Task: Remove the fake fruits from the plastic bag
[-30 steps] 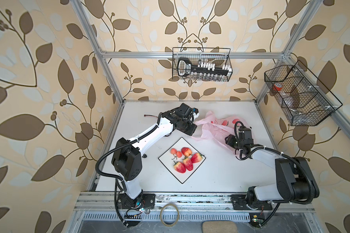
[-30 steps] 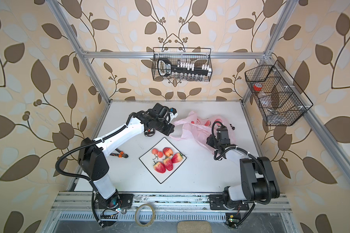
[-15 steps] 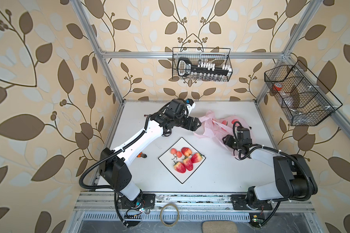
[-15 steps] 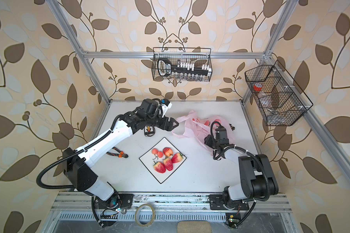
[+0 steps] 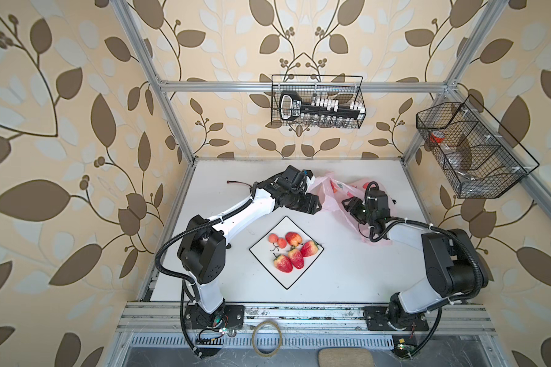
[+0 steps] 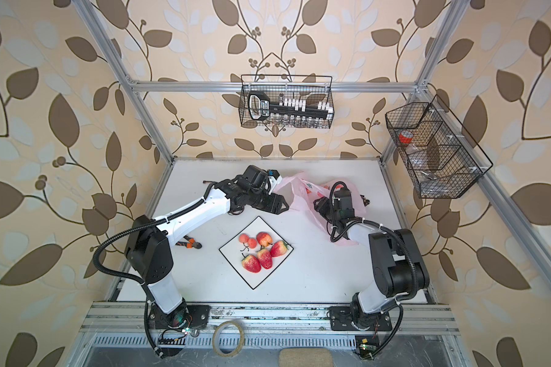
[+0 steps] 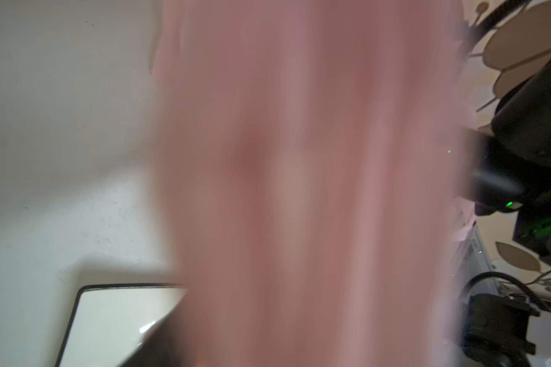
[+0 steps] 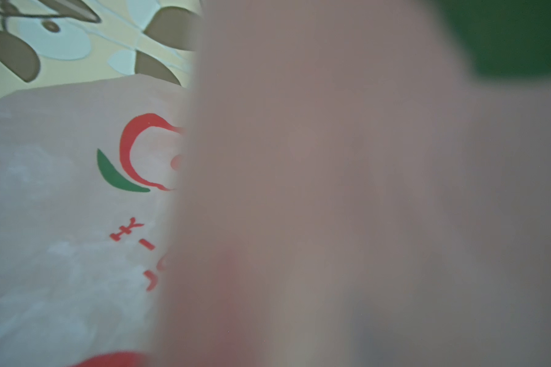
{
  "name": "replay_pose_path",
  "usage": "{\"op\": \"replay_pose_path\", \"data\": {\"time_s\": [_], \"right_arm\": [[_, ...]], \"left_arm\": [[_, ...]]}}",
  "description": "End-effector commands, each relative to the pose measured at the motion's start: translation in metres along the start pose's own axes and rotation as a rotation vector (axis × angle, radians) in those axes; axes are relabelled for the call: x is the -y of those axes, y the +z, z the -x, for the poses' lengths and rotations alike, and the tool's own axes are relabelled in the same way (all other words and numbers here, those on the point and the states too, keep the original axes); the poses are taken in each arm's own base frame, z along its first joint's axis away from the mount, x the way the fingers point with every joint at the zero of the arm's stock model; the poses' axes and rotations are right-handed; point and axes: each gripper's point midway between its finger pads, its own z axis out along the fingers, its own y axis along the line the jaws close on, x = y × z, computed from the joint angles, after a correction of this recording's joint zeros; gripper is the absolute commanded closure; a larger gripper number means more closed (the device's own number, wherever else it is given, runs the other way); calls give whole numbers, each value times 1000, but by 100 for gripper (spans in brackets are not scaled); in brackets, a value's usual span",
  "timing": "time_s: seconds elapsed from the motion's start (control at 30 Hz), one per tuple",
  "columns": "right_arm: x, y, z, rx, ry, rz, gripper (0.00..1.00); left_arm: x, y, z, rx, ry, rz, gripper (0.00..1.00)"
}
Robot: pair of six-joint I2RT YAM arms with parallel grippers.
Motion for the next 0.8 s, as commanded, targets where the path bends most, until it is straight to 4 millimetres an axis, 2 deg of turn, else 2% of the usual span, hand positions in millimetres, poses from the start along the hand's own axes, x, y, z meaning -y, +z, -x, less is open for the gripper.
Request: {"op": "replay_pose_path", "data": {"time_s": [0.0,0.17,0.4,0.6,0.77], "right_arm": [[-17,13,9,24,111,63,38],[-22,28,16,50,223,102,36],[-46,45,22,68,294,172,31],[-54,58,23,63,296,184,29],[-72,78,10,-3,253,215,26]], "left_arm": [[14,0,14,37,-1,-52,60],[24,6,11,19,28,-74,99],[43,10,-6,-52,133,-100,100],[75,8,-21,-103,237,-208,100],[89,6,-27,-133,269,-293,100]]}}
